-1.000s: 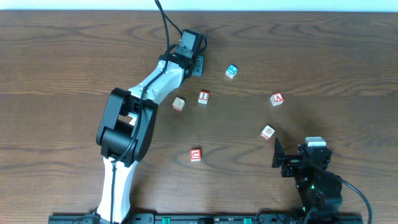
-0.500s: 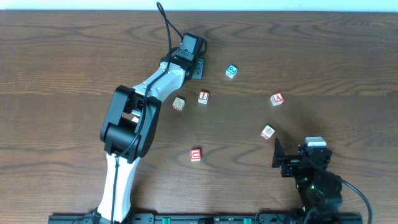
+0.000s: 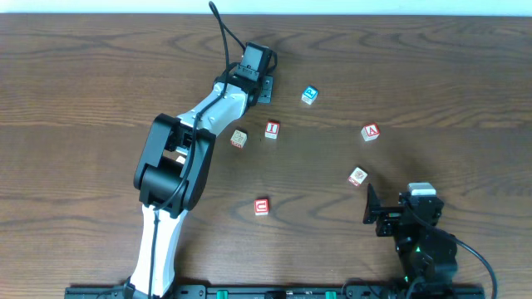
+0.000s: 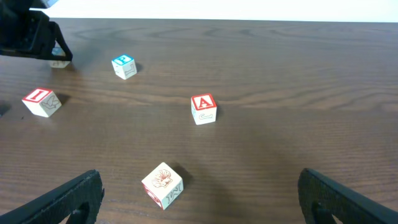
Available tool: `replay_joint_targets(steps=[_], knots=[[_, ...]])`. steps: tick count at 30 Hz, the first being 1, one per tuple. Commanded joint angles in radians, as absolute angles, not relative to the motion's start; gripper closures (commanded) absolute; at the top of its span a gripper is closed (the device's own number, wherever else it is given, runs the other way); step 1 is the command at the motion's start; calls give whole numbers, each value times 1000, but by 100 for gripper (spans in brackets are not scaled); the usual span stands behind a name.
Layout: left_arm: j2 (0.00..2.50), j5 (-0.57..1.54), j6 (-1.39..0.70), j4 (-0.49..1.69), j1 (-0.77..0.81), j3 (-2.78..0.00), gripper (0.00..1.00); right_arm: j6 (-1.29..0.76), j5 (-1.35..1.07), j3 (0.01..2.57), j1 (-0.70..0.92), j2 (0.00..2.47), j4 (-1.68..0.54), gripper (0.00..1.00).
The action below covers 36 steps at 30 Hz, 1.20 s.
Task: Spell out Ai2
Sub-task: 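Lower and close the left gripper on the blue '2' block, lift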
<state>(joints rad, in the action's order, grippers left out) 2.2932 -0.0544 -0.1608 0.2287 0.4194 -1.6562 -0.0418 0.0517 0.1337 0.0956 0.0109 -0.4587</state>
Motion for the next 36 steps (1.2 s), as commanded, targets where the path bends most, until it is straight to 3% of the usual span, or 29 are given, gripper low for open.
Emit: replay_joint_targets(steps=[1,10,22,36], knots=[[2300,-56,-164,227,412,-1670,54,-55,48,131,78,6,-459,1],[2300,-60,-89,227,412,-1670,59,-55,48,131,78,6,-459,1],[2300,-59,239,227,413,-1670,60,-55,48,131,78,6,-459,1],[2300,-53,534,228,413,-1670,55,-55,48,131,78,6,-459,1]])
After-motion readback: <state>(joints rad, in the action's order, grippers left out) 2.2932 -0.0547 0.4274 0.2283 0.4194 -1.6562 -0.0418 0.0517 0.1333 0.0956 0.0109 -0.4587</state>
